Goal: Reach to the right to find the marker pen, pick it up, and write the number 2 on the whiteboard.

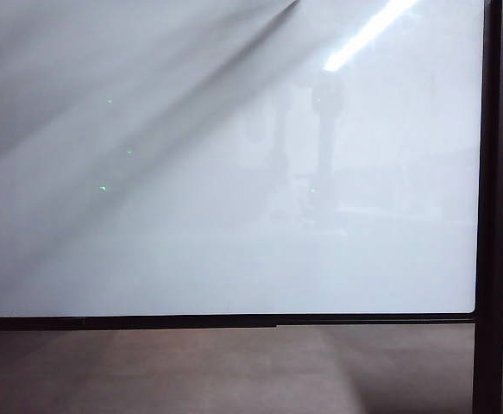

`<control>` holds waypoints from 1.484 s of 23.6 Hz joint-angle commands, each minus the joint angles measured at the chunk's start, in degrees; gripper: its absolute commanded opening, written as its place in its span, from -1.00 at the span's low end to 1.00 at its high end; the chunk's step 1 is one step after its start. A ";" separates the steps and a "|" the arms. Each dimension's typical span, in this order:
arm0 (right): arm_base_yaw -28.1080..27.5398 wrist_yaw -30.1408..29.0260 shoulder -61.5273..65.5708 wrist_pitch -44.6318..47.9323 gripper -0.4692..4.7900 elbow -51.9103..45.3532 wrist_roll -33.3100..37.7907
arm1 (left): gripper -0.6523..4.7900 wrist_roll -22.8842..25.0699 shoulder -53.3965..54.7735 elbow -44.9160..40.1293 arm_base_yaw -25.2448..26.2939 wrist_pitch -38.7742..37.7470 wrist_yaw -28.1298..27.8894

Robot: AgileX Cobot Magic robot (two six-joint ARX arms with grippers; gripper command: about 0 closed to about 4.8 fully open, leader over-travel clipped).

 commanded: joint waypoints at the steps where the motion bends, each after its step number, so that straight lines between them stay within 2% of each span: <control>1: 0.04 -0.31 -0.22 1.03 -0.75 0.15 0.07 | -0.78 0.24 -0.04 0.17 0.11 0.63 0.63; 30: -0.15 0.20 0.63 1.46 -0.75 0.15 0.02 | -0.78 0.26 -0.04 0.17 0.11 0.61 0.74; 35: -0.15 3.58 0.63 1.42 -0.75 0.15 0.02 | -0.78 0.26 -0.04 0.17 0.11 0.61 0.72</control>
